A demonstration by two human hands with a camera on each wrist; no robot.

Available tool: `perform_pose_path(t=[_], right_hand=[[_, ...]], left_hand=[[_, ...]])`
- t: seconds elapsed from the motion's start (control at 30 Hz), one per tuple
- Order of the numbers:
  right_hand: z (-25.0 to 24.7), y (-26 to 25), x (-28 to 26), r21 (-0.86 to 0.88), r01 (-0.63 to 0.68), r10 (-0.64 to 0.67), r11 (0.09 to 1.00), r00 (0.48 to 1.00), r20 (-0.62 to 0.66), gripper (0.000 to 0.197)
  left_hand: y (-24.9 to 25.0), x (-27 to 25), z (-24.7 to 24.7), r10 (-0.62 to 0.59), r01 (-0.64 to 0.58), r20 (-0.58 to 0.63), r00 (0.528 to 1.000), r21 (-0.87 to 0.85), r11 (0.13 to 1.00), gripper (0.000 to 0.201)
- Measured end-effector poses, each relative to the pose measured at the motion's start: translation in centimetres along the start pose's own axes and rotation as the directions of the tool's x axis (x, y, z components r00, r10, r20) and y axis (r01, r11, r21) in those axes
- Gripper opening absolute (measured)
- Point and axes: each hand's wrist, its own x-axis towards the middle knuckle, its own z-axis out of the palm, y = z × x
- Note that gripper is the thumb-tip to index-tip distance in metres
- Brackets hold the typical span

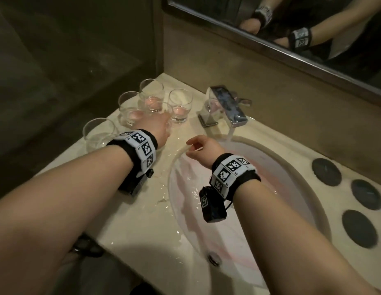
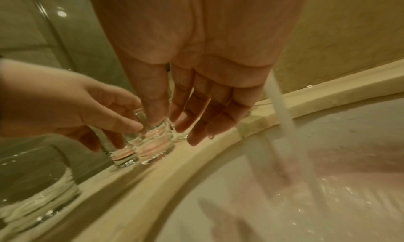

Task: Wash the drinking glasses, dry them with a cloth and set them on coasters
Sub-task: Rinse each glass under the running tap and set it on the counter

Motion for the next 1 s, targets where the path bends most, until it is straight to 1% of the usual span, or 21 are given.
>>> perform_pose_path(t=[0.03, 0.13, 0.2, 0.3, 0.4, 0.47, 0.5, 0.53, 0.57, 0.6, 0.63, 0.67, 0.7, 0.77, 0.8, 0.87, 0.93, 1.0], right_hand=[[-0.3, 0.8, -0.2, 0.013, -0.017, 0.017, 1.0, 1.0, 0.008, 0.031], [-1.2, 2.8, -0.9, 0.017, -0.049, 0.048, 0.999, 0.998, 0.03, 0.032], [-1.7, 3.9, -1.0, 0.006, -0.075, 0.075, 0.997, 0.997, 0.037, 0.037], [-2.4, 4.7, -1.0, 0.003, -0.095, 0.095, 0.995, 0.995, 0.003, 0.052], [-2.5, 5.3, -0.9, 0.05, -0.074, 0.076, 0.996, 0.997, -0.034, 0.074], [-2.6, 5.6, -1.1, 0.159, -0.059, 0.069, 0.985, 0.996, -0.058, 0.097], [-2.7, 5.7, -1.3, 0.218, -0.068, 0.081, 0.974, 0.995, -0.055, 0.108], [-2.8, 6.1, -1.5, 0.292, -0.074, 0.093, 0.954, 0.994, -0.054, 0.113], [-3.2, 6.1, -2.0, 0.387, -0.082, 0.104, 0.918, 0.994, -0.038, 0.105], [-3.5, 6.6, -2.3, 0.474, -0.072, 0.096, 0.877, 0.995, -0.026, 0.091], [-3.7, 7.3, -2.5, 0.488, -0.051, 0.074, 0.871, 0.997, -0.027, 0.077], [-3.9, 7.8, -2.6, 0.493, -0.027, 0.06, 0.869, 0.997, -0.052, 0.069], [-4.1, 8.6, -2.7, 0.483, -0.023, 0.063, 0.875, 0.996, -0.066, 0.066], [-4.1, 9.7, -2.1, 0.498, -0.035, 0.101, 0.867, 0.989, -0.106, 0.067], [-4.1, 9.7, -1.9, 0.543, -0.056, 0.124, 0.838, 0.988, -0.09, 0.066], [-4.1, 10.5, -1.1, 0.54, -0.091, 0.162, 0.837, 0.983, -0.087, 0.07], [-4.1, 11.1, -0.6, 0.496, -0.12, 0.185, 0.86, 0.979, -0.084, 0.076], [-4.3, 11.4, -0.1, 0.441, -0.14, 0.194, 0.886, 0.978, -0.08, 0.077]], left_hand=[[0.1, 0.6, 0.3, -0.028, 0.028, 0.009, 1.0, -0.019, 0.999, 0.038], [0.0, 1.8, 0.5, -0.082, 0.082, 0.026, 0.996, 0.0, 0.997, 0.021], [0.2, 1.8, 0.3, -0.074, 0.075, 0.03, 0.997, -0.016, 0.997, 0.014], [2.3, 0.6, 0.1, 0.004, -0.002, 0.04, 0.999, -0.051, 0.999, 0.009], [5.6, -0.7, 0.0, 0.126, -0.124, 0.078, 0.989, -0.039, 0.992, 0.01], [7.8, -1.1, 0.4, 0.222, -0.22, 0.134, 0.966, -0.034, 0.975, 0.014], [8.8, -1.3, 0.9, 0.246, -0.243, 0.17, 0.954, -0.037, 0.969, 0.015], [9.6, -1.3, 1.4, 0.253, -0.248, 0.201, 0.946, -0.047, 0.968, 0.015], [10.2, -1.3, 1.9, 0.257, -0.249, 0.221, 0.941, -0.063, 0.966, 0.015], [10.7, -1.2, 2.4, 0.258, -0.247, 0.235, 0.937, -0.075, 0.966, 0.015], [11.1, -1.1, 2.9, 0.258, -0.244, 0.241, 0.936, -0.084, 0.966, 0.015], [11.3, -0.8, 3.3, 0.258, -0.24, 0.243, 0.935, -0.1, 0.966, 0.016], [11.4, -0.6, 3.7, 0.267, -0.244, 0.24, 0.933, -0.123, 0.962, 0.018], [11.5, -0.1, 4.2, 0.295, -0.256, 0.226, 0.928, -0.186, 0.949, 0.025], [11.5, 0.0, 4.3, 0.301, -0.255, 0.225, 0.927, -0.212, 0.943, 0.028], [11.4, 0.1, 4.6, 0.305, -0.257, 0.206, 0.93, -0.23, 0.938, 0.032], [11.1, 0.3, 4.8, 0.304, -0.257, 0.185, 0.935, -0.241, 0.936, 0.032], [10.8, 0.3, 4.9, 0.309, -0.257, 0.177, 0.934, -0.265, 0.929, 0.032]])
